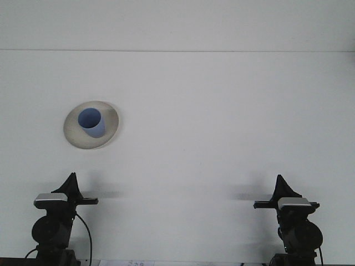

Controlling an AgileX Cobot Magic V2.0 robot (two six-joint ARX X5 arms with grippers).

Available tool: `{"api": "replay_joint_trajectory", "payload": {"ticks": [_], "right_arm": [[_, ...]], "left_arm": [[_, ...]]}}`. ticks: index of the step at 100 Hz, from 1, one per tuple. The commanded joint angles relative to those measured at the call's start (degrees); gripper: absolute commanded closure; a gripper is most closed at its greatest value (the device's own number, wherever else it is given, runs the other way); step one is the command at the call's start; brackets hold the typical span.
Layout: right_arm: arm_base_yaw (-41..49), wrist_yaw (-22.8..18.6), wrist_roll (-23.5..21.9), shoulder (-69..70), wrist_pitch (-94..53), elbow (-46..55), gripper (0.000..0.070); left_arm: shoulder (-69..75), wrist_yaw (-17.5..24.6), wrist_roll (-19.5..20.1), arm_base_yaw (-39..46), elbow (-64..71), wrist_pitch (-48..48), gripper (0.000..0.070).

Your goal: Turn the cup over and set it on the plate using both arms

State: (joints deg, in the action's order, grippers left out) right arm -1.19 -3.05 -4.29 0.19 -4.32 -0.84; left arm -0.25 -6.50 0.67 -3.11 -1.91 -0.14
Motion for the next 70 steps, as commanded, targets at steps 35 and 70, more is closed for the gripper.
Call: {"api": "replay_joint_trajectory", "payload": {"ticks": [35,70], "right_arm": [[-0.07,0.04,-0.44,-0.11,1.53,0.11,0.0693],[-0.07,0.04,-0.44,-0.11,1.53,0.11,0.0693]], "left_arm": [[0.09,-0.33,-0.26,0.07,1.11,0.63,0.0686],[0.09,-0.33,-0.26,0.07,1.11,0.63,0.0686]]}}
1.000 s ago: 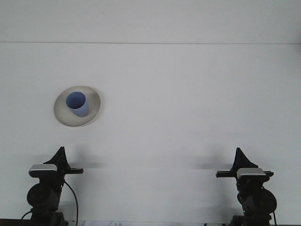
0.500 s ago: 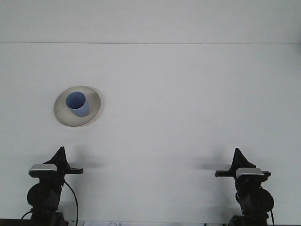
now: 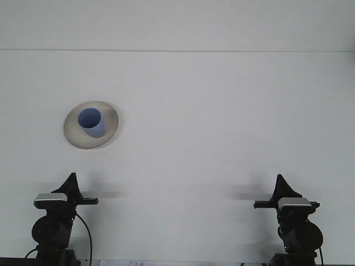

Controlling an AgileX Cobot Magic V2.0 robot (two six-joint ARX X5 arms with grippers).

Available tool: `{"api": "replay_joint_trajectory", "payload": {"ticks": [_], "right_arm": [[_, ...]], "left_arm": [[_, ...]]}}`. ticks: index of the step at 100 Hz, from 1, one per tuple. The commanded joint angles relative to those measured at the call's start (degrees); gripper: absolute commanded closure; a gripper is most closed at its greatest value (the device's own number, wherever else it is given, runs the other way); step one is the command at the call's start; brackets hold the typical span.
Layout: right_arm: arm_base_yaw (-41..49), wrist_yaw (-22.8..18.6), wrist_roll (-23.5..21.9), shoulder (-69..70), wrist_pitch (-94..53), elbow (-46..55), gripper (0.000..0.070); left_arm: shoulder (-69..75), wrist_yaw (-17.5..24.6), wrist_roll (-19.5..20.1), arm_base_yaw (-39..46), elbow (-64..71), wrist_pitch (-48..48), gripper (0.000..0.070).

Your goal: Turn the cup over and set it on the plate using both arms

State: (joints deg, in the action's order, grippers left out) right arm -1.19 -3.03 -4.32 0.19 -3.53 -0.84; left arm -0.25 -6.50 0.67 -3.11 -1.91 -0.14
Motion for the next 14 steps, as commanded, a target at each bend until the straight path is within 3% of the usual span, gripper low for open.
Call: {"api": "replay_joint_trajectory", "payload": {"ticks": [1,14], "right_arm": [[-0.07,0.02,-0.42,-0.11,0.74,0.11,0.0693],[-0.07,0.02,-0.42,-0.11,0.74,0.11,0.0693]], "left_arm": [[0.09,-0.33,-0.26,0.07,1.11,0.61,0.0686],[0.09,-0.33,-0.26,0.07,1.11,0.63,0.0686]]}}
